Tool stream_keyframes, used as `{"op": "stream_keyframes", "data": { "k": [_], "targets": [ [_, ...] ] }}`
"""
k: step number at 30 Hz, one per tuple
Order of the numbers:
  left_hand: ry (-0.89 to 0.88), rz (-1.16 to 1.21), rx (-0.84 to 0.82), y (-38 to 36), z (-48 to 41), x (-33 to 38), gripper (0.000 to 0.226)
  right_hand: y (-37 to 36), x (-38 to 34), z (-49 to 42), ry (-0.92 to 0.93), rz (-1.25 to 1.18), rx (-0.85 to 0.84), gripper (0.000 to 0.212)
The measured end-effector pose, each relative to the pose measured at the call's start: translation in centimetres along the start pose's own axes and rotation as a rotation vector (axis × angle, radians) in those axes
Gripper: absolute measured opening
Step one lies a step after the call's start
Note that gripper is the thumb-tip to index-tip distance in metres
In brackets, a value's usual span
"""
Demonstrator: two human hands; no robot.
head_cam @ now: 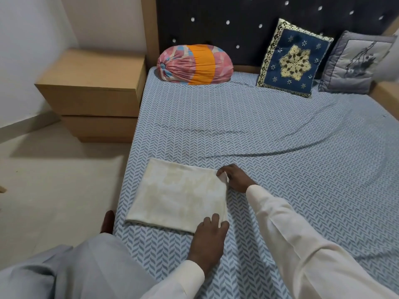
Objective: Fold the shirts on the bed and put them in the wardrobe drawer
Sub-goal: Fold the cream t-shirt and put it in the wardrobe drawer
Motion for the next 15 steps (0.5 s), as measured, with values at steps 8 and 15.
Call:
{"op": "stream_keyframes", "data": {
  "k": [8,15],
  "targets": [
    [-0.099,0.053,0.114,2.2,0.4,-1.3,0.037,0.9,-1.6,-0.5,-0.142,-0.306,0.02,0.038],
    [0.001,0.479,0.391,11.2,3.1,-6.4,0.039,4.8,-6.0,2.7,0.06,-0.516,0.16,0.014]
  ]
}}
Point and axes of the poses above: each hand's wrist, its own z-axis away from the middle knuckle, its own y-axis out of the back of the hand, x = y × z, the point moved 3 cm from there along -z, towards the middle knuckle, and after that the axes turned 8 degrees about y, right-handed, at the moved point
